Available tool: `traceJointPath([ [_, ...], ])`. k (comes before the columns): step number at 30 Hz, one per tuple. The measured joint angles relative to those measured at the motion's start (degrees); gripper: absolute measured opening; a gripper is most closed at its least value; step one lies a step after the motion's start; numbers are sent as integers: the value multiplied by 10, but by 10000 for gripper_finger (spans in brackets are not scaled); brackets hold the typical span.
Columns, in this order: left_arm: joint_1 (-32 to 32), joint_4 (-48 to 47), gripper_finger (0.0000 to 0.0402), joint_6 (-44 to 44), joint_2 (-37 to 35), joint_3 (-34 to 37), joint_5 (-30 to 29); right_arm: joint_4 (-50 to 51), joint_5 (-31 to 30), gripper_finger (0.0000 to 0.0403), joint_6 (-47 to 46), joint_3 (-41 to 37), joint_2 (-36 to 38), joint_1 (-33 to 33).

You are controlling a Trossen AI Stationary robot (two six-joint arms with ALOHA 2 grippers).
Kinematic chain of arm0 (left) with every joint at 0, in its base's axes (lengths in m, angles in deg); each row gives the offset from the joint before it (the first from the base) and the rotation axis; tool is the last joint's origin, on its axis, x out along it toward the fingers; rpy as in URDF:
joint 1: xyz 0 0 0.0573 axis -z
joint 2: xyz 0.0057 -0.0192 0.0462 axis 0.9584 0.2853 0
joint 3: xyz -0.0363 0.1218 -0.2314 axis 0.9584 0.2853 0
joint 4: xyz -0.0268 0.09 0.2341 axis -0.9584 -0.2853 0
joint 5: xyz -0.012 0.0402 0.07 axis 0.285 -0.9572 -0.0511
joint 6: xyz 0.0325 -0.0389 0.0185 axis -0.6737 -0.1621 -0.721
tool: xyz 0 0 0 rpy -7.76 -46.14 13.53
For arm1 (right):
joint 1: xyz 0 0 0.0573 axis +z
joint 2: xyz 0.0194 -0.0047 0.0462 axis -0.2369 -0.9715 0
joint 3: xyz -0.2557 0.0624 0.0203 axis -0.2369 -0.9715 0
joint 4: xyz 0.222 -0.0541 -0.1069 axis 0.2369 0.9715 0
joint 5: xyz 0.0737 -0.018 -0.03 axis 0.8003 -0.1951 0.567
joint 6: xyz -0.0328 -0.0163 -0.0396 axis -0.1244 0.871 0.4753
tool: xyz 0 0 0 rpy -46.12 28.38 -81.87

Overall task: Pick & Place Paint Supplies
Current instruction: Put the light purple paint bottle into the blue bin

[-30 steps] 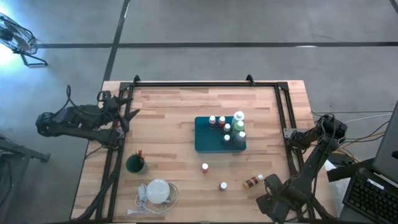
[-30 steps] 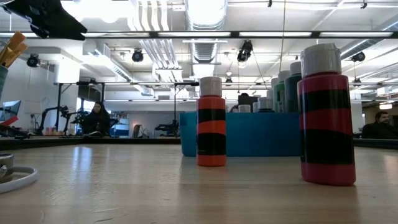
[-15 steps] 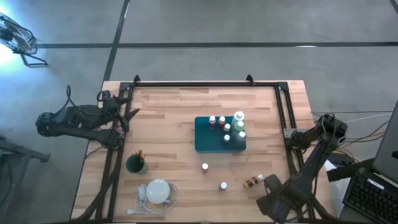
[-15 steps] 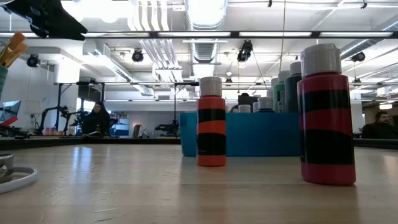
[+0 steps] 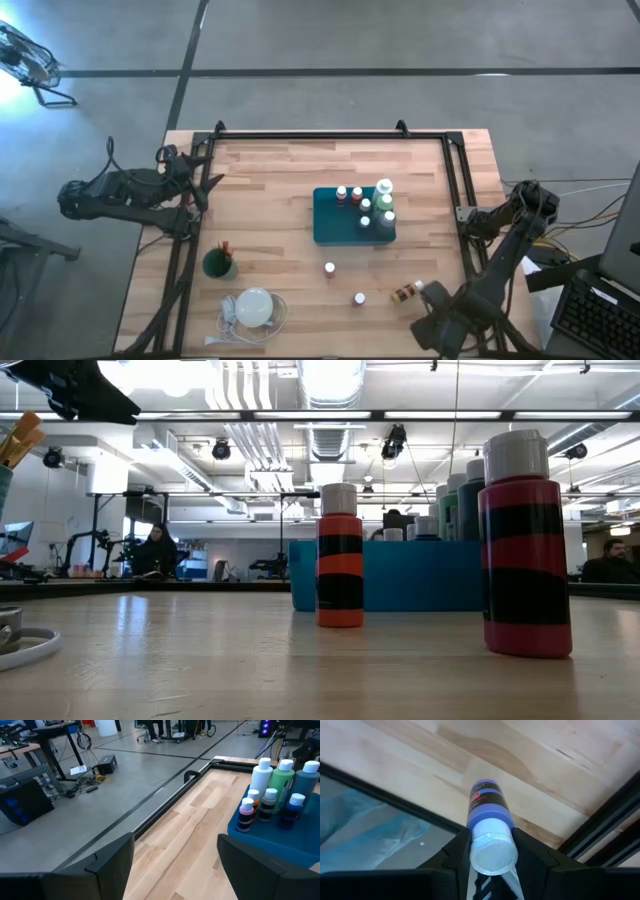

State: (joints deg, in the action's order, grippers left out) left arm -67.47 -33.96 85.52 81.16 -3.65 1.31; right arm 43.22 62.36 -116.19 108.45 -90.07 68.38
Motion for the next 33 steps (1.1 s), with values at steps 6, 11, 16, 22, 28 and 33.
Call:
traceJointPath([
  [6, 0, 0, 289, 0, 0, 0, -2, 18, -16, 113, 75, 28, 13, -42],
  [11, 0, 0, 289, 3, 0, 0, -2, 60, -71, 113, 160, 66, 21, -89],
  [16, 0, 0, 289, 3, 0, 0, -3, 105, -127, 113, 252, 111, 28, -146],
  [22, 0, 0, 289, 4, 0, 0, -3, 137, -141, 113, 407, 161, 31, -240],
  [28, 0, 10, 289, 3, 0, 1, -19, 137, -138, 113, 585, 199, 31, -352],
  [33, 0, 26, 289, 5, 0, 1, -23, 137, -136, 113, 721, 232, 26, -452],
])
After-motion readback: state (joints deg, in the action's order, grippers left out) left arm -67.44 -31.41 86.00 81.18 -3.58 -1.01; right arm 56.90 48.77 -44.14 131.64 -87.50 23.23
